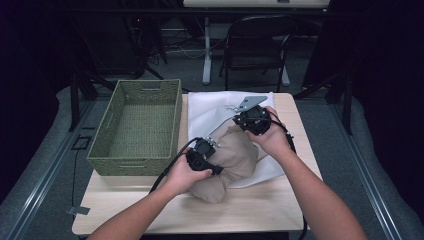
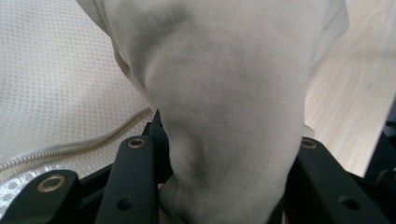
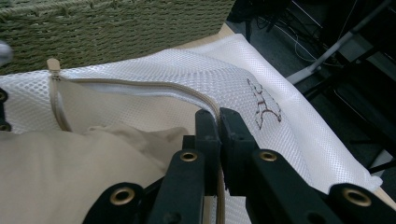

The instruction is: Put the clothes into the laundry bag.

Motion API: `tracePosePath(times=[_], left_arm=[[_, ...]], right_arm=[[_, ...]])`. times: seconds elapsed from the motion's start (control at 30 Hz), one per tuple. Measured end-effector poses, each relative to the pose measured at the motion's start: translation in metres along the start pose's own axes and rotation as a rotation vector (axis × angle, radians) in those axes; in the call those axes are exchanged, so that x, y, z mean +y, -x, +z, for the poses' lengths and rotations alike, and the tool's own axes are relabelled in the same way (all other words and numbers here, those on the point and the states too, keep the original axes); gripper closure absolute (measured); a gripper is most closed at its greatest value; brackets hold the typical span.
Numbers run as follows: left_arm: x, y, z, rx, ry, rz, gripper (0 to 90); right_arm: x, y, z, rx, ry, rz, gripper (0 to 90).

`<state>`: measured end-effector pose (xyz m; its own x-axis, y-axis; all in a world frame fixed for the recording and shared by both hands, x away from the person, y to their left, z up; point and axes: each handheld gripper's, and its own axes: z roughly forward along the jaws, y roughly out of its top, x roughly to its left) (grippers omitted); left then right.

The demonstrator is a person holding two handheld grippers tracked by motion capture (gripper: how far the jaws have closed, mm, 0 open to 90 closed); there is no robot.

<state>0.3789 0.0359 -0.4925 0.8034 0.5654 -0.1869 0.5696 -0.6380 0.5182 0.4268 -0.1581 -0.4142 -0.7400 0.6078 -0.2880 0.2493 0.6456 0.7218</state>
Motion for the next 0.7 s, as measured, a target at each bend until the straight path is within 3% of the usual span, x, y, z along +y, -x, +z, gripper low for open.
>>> tracePosePath(times=[0.33,0.7], left_arm=[[0.006,-0.011,0.009,0.046,0.03,-0.049,60.7],[0.014,-0.015,0.015,0.06,0.064,-0.098,60.7]], right_arm=[[0.001,-0.002,-0.001,0.005,0.005,-0.009,86.6],[0.003,-0.008,0.0,0.014,0.006,-0.022,86.6]])
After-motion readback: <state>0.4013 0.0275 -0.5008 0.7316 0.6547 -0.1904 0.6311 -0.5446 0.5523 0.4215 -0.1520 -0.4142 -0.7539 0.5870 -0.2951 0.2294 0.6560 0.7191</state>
